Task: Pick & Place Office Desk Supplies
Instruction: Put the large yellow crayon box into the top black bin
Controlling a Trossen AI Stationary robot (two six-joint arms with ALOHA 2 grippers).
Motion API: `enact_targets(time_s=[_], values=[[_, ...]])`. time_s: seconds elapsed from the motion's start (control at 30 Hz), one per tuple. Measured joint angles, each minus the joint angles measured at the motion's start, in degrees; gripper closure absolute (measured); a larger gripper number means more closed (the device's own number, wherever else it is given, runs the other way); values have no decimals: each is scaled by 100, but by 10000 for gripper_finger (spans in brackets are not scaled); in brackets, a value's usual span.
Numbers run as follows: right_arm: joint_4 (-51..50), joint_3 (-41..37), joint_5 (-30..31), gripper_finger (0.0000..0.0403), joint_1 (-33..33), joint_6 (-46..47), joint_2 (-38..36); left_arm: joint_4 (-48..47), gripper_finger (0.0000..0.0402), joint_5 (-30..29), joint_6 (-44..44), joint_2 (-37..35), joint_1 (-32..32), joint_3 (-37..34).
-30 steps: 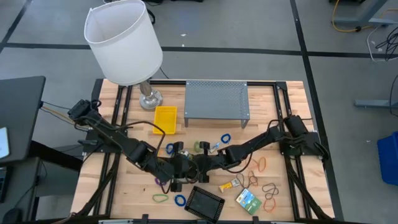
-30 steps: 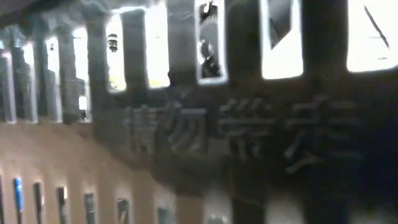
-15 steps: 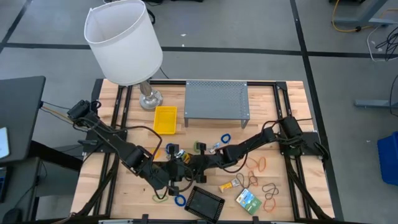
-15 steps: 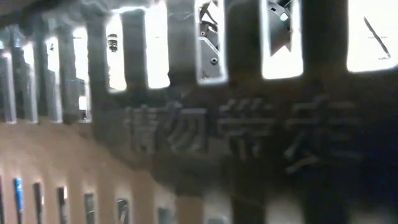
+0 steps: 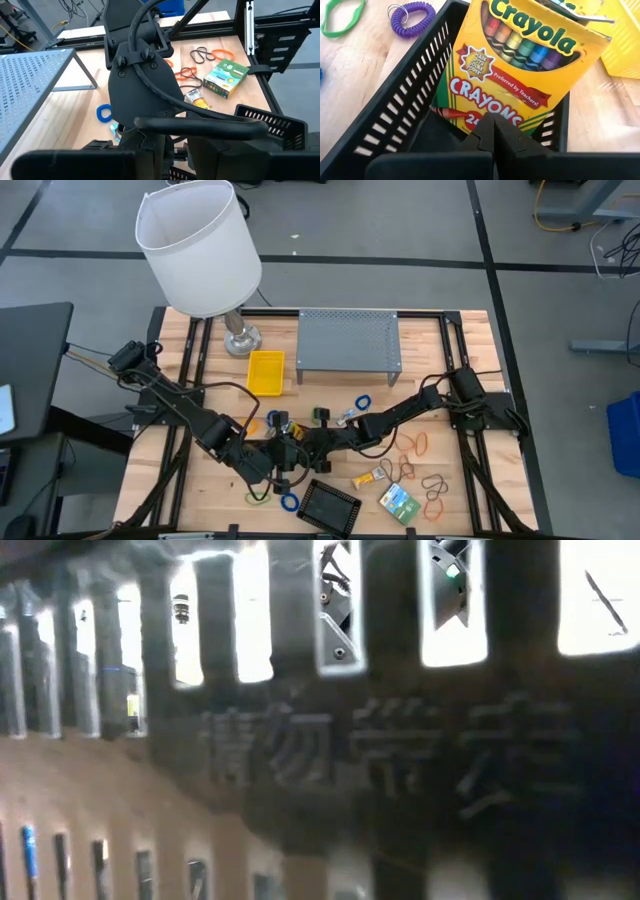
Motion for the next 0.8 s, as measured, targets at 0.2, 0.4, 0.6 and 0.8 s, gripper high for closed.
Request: enact_targets(time_s=[0.2, 0.4, 0.6, 0.8], values=[[-98, 0, -68, 403, 44, -12, -38, 0, 316, -6, 11, 0, 3, 0], [-556, -2, -365, 403, 112, 170, -241, 7, 316, -18, 11, 0, -2, 0], [-1119, -6, -14, 403, 317, 183, -492, 0, 316, -1, 90, 0, 0, 0], [-1293, -2, 220, 403, 522, -76, -859, 35, 316, -46, 160, 0, 4, 0]])
